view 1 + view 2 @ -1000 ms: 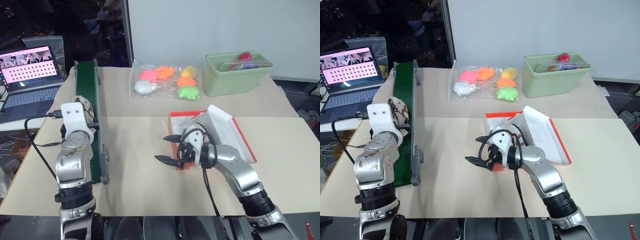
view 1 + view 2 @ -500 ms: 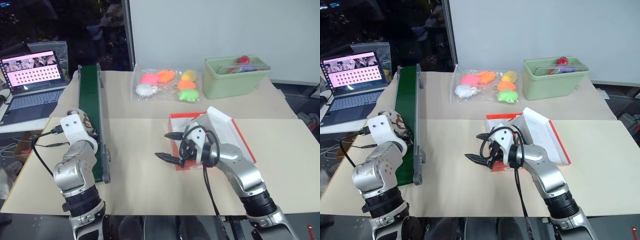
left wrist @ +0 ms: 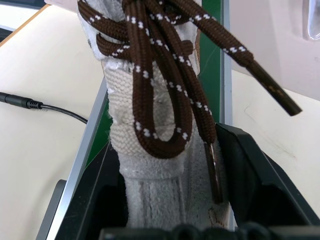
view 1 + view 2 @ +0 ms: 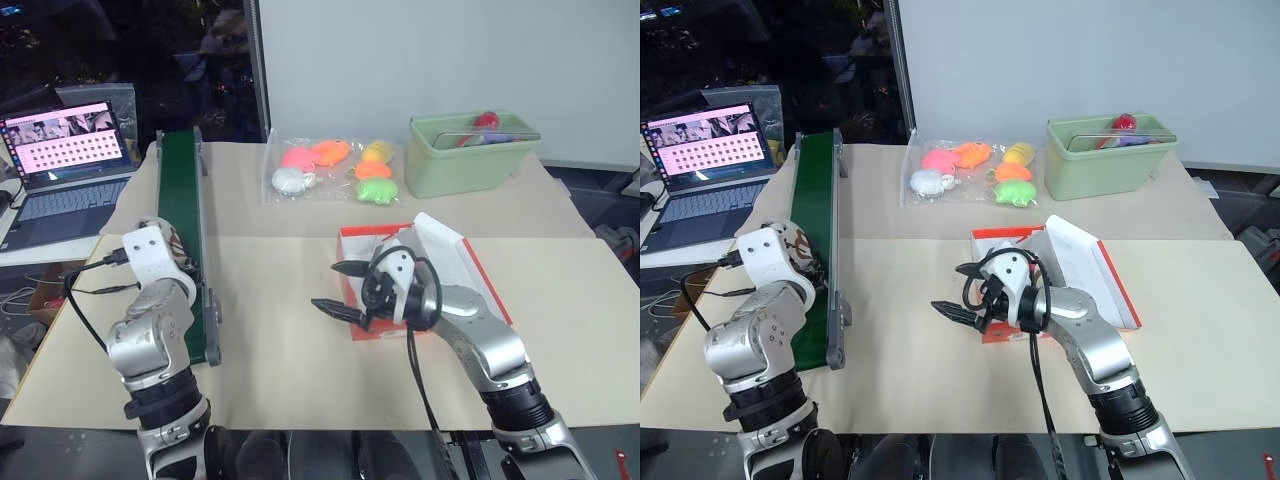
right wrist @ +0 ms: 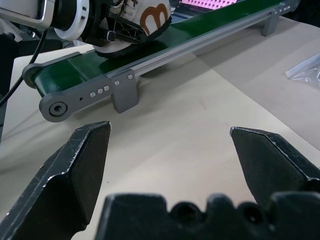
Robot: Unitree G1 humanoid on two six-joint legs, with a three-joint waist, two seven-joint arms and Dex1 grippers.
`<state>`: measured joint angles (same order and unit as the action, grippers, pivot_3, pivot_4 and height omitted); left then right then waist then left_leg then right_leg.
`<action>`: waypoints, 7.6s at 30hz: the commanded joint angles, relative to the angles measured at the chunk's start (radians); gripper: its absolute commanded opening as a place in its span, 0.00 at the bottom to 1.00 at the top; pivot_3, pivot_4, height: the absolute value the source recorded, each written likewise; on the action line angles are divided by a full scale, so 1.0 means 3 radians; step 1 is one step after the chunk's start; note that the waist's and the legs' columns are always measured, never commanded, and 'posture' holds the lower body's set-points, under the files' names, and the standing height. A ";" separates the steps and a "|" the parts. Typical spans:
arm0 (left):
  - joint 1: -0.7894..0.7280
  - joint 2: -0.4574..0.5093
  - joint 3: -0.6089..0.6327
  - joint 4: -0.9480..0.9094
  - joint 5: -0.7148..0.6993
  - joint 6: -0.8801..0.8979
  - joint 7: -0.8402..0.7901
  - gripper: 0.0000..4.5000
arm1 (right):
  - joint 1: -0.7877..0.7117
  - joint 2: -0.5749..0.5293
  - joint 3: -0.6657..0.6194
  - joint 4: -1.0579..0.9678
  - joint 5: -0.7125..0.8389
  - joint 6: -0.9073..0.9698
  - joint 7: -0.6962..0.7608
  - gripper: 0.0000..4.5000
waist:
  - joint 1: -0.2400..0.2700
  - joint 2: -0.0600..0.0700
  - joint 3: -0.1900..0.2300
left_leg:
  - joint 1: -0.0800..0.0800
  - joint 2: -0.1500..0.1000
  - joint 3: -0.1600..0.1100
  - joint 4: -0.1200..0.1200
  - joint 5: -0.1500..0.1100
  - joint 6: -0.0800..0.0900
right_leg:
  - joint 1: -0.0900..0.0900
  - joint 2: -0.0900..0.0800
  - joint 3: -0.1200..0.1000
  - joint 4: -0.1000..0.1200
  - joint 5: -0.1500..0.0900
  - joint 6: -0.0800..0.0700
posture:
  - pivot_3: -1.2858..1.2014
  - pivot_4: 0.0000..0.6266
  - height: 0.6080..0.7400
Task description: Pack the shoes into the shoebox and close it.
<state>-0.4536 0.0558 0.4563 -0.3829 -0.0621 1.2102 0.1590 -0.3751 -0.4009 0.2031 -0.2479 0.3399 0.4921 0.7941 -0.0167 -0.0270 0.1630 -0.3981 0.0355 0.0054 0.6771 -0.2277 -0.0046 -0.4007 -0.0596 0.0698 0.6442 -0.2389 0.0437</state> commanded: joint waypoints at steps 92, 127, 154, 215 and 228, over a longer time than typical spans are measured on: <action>0.0145 0.0209 -0.1128 -0.0419 -0.2238 -0.1092 -0.1126 0.25 | -0.1316 0.1478 -0.1525 0.0699 0.2346 0.1853 -0.1768 0.08 | -0.0087 -0.0007 0.0007 | -0.0085 -0.0005 -0.0013 -0.0008 0.0002 -0.0005 | -0.0078 -0.0001 -0.0001 -0.0009 0.0002 -0.0001 | 0.52 0.24 0.92; 0.0571 0.0715 -0.1530 -0.0615 -0.1897 -0.1429 -0.1481 0.79 | -0.1833 0.0717 -0.1633 0.1174 0.1619 0.0925 -0.2497 0.07 | -0.0097 -0.0003 0.0010 | -0.0086 -0.0005 -0.0012 -0.0015 0.0002 -0.0005 | -0.0082 -0.0001 -0.0001 -0.0011 0.0001 -0.0001 | 0.52 0.24 0.92; 0.0678 0.1030 -0.1850 -0.0445 -0.1442 -0.1973 -0.2066 0.79 | -0.2064 -0.0127 -0.1360 0.1629 0.1509 0.3741 -0.2260 0.07 | -0.0083 0.0010 0.0018 | -0.0086 -0.0005 -0.0008 -0.0022 0.0003 -0.0004 | -0.0081 -0.0001 0.0002 -0.0018 0.0000 -0.0004 | 0.52 0.24 0.92; 0.0564 0.1054 -0.1921 -0.0354 -0.1417 -0.1965 -0.2276 0.80 | -0.1888 0.0189 -0.1932 0.0663 0.0529 0.3741 -0.1976 0.75 | -0.0078 0.0007 0.0012 | -0.0082 -0.0005 -0.0011 -0.0015 0.0003 -0.0004 | -0.0077 0.0000 0.0001 -0.0010 -0.0001 -0.0003 | 0.52 0.24 0.92; 0.0536 0.1088 -0.1916 -0.0298 -0.1449 -0.1953 -0.2436 0.80 | -0.0579 -0.0089 -0.2854 -0.0750 0.0906 0.3663 -0.1537 0.29 | -0.0051 0.0007 0.0012 | -0.0084 -0.0006 -0.0011 -0.0015 0.0003 -0.0004 | -0.0077 -0.0001 0.0000 -0.0012 -0.0002 -0.0001 | 0.52 0.24 0.92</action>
<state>-0.2811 0.3837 -0.1230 -0.4465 -0.4877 0.6377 -0.5604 -0.5879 -0.3820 -0.6170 -0.3657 0.5418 1.6052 0.2571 -0.0320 -0.0249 0.1666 -0.4230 0.0336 0.0020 0.6725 -0.2269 -0.0057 -0.4237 -0.0600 0.0699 0.6407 -0.2397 0.0434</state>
